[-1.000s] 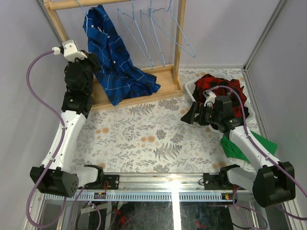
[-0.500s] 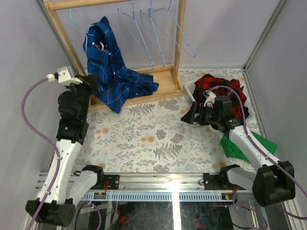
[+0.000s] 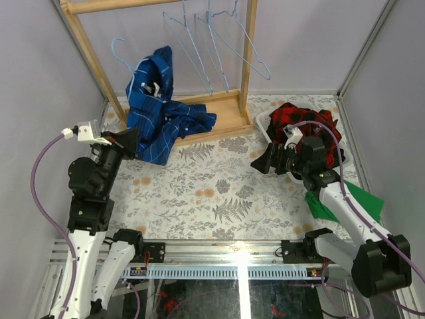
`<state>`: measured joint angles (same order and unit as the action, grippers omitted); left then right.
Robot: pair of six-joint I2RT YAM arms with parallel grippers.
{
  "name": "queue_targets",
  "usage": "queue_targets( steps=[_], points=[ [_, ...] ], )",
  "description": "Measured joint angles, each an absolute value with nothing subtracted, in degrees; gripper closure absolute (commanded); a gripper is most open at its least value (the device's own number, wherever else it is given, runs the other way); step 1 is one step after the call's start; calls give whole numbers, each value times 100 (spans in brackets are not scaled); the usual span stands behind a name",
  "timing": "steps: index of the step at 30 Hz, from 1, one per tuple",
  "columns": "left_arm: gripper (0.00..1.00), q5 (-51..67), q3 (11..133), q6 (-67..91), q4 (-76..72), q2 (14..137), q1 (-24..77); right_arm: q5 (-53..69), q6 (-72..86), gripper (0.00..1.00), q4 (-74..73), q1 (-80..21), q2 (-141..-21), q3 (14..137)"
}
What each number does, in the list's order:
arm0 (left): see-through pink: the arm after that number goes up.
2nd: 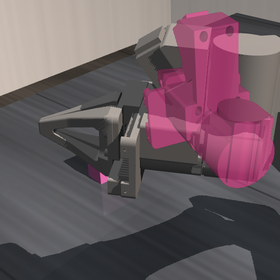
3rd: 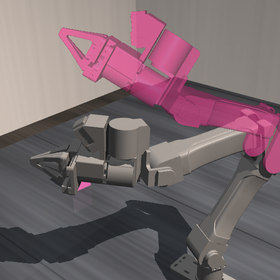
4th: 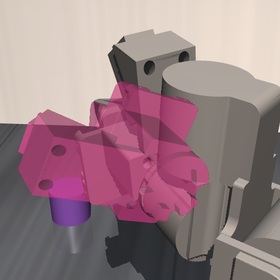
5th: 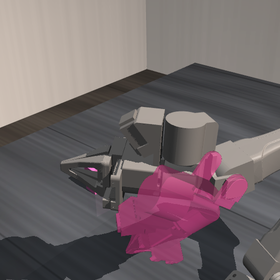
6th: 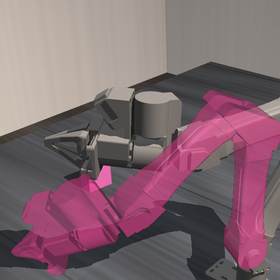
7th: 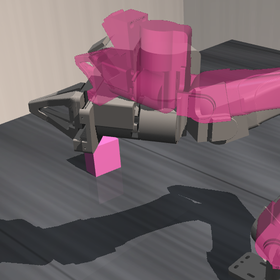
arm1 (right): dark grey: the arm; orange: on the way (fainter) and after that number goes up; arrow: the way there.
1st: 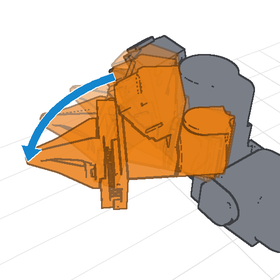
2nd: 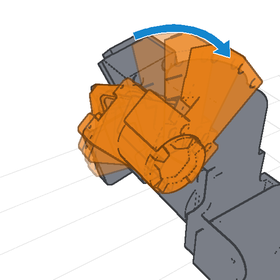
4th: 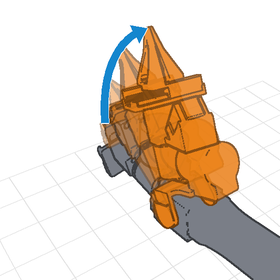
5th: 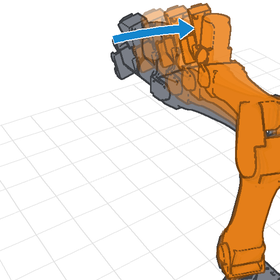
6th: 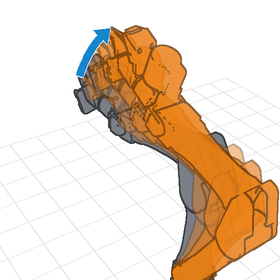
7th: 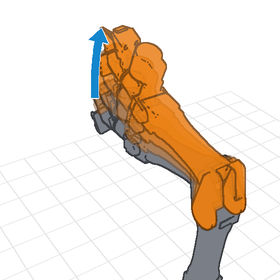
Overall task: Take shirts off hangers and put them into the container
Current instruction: Pick up the hanger from the clothesline.
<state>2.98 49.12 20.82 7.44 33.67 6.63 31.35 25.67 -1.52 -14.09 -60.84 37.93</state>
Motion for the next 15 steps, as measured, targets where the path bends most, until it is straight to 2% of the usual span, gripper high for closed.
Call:
queue_targets(
  steps=[7,15],
  points=[
    [100,1319,5599,1874,2176,3118,663,3218,2349,3,384,-1409,-5061,3341],
    [100,1673,6963,1437,3811,2919,663,3660,2237,3,1586,-1411,-3767,2576]
  ],
)
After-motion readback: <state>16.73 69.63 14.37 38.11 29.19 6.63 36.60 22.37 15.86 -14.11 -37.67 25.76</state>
